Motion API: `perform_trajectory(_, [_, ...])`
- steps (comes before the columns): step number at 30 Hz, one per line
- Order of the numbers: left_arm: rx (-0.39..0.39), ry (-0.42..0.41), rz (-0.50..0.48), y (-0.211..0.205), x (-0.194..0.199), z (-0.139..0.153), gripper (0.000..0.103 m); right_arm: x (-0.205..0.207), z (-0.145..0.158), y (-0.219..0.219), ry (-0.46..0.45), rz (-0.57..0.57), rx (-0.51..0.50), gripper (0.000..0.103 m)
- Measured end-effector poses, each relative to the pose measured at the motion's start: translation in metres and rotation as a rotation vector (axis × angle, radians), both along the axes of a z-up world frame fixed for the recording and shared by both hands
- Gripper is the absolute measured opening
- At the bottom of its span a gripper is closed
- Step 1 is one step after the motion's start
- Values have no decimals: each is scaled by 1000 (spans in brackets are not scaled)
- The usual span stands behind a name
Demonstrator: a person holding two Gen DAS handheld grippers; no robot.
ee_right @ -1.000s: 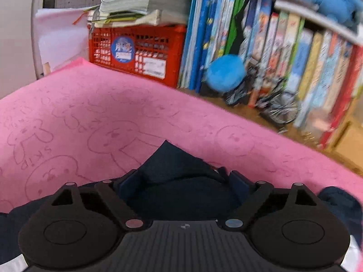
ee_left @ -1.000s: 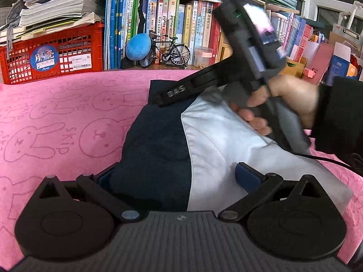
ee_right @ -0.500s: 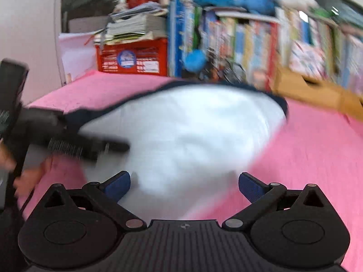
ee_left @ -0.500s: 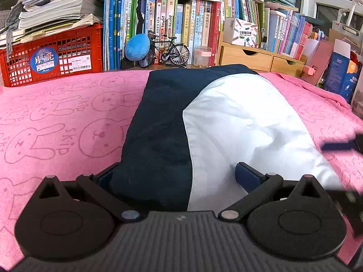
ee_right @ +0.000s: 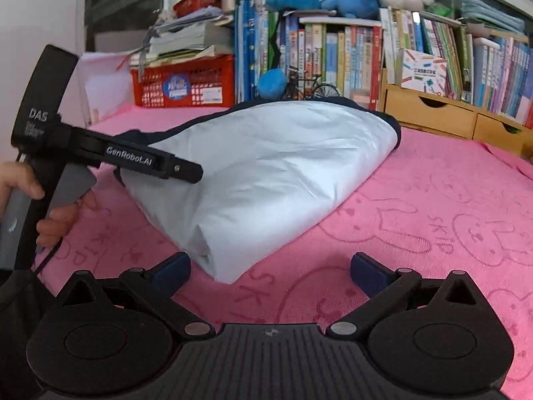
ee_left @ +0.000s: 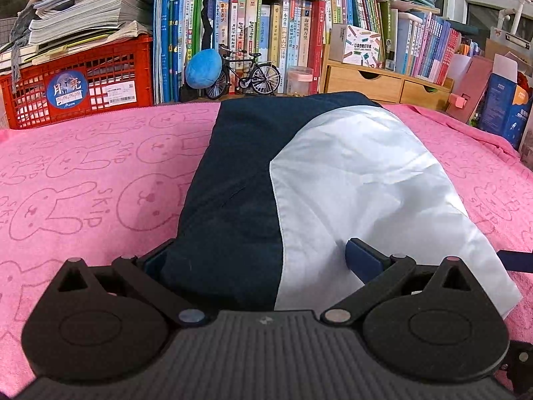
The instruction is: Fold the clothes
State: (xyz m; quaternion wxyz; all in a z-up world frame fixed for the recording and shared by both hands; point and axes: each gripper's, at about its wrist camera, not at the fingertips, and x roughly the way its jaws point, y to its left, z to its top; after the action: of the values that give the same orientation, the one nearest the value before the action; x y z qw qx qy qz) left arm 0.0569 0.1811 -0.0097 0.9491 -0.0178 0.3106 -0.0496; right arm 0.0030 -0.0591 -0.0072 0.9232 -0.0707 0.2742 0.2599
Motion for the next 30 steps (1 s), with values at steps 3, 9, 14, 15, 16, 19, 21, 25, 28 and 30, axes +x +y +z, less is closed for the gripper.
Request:
perform_trajectory(3, [-2,0,1,0,0,0,103,1,-2,-1,-21,-3,14,103])
perform_trajectory(9, [0,12,1,0,0,2,103,-2,-3,-2,-33,-23,18,103])
perform_trajectory(14, [25,52,78,-15,-26,12,103,-20,3,-10,-4,-71,30,103])
perform_trajectory(15, [33,57,85,-21,-32,15,103,-24,3,-14,4,-73,47,103])
perform_trajectory(16, [38,61,88,-26,-39,18,103,-29,4,-18,13,-75,63,103])
perform_trajectory(19, [44,49,65,-45,-59,29,103,-38,9,-24,19,-91,100,103])
perform_trajectory(21, [59,38,63,-55,-70,34,103,-46,15,-23,-12,-94,98,103])
perform_trajectory(25, [57,27,45,-67,-86,41,103,-57,26,-22,-65,-86,83,103])
perform_trajectory(28, [45,26,38,-69,-89,43,103,-61,30,-22,-84,-82,85,103])
perform_trajectory(30, [41,31,47,-69,-89,42,103,-62,29,-20,-84,-82,83,103])
